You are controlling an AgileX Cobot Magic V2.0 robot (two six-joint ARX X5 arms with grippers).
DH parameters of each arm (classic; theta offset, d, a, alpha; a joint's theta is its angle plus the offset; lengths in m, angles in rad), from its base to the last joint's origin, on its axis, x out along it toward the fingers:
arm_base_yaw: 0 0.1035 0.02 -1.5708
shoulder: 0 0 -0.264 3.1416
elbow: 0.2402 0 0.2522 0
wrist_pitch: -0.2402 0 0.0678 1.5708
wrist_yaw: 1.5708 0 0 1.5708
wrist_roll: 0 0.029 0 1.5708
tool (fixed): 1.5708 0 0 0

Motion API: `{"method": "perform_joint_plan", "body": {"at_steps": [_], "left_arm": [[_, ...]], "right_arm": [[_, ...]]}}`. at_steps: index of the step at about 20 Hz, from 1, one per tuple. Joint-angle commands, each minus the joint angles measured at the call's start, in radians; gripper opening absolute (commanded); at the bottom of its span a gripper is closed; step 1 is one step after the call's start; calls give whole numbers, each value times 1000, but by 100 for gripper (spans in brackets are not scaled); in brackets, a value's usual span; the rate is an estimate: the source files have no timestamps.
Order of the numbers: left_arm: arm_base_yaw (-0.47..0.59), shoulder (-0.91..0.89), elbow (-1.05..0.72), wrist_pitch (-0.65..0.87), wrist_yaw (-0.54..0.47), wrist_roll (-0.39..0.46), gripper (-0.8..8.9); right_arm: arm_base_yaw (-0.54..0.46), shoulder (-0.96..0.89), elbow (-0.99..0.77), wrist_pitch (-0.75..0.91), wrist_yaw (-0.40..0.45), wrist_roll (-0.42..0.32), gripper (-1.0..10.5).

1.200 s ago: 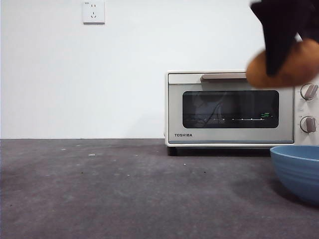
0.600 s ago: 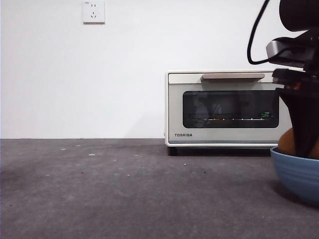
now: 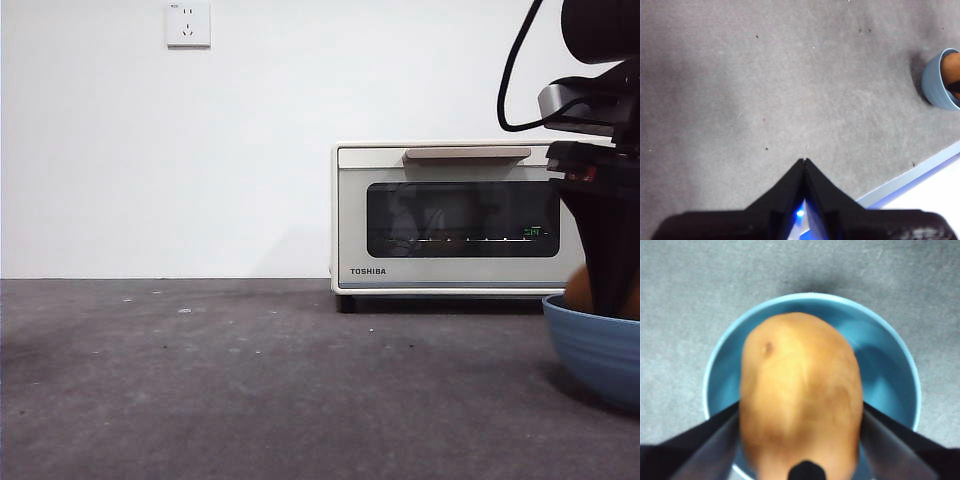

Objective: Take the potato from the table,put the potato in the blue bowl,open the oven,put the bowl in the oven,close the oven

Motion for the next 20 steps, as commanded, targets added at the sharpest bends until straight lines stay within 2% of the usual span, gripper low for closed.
{"method": "perform_joint_plan", "body": {"at_steps": [1, 9, 12, 14, 16, 20], "left_arm": [[-2, 0, 2, 7, 11, -7, -5], [-2, 0, 2, 33, 24, -16, -5], [-17, 3, 2, 124, 52, -65, -5], [-57, 30, 6, 209, 78, -114, -5], [-119, 90, 30, 285, 76, -156, -5], [-266, 306, 203, 348, 45, -167, -5]], "right_arm": [[1, -3, 6, -13, 5, 11, 468], [1, -47, 88, -87, 16, 17, 483], [1, -119, 138, -150, 58, 22, 495], [1, -175, 179, -209, 108, 23, 582], [1, -239, 211, -250, 153, 36, 602], [1, -404, 216, -267, 146, 100, 601]]}}
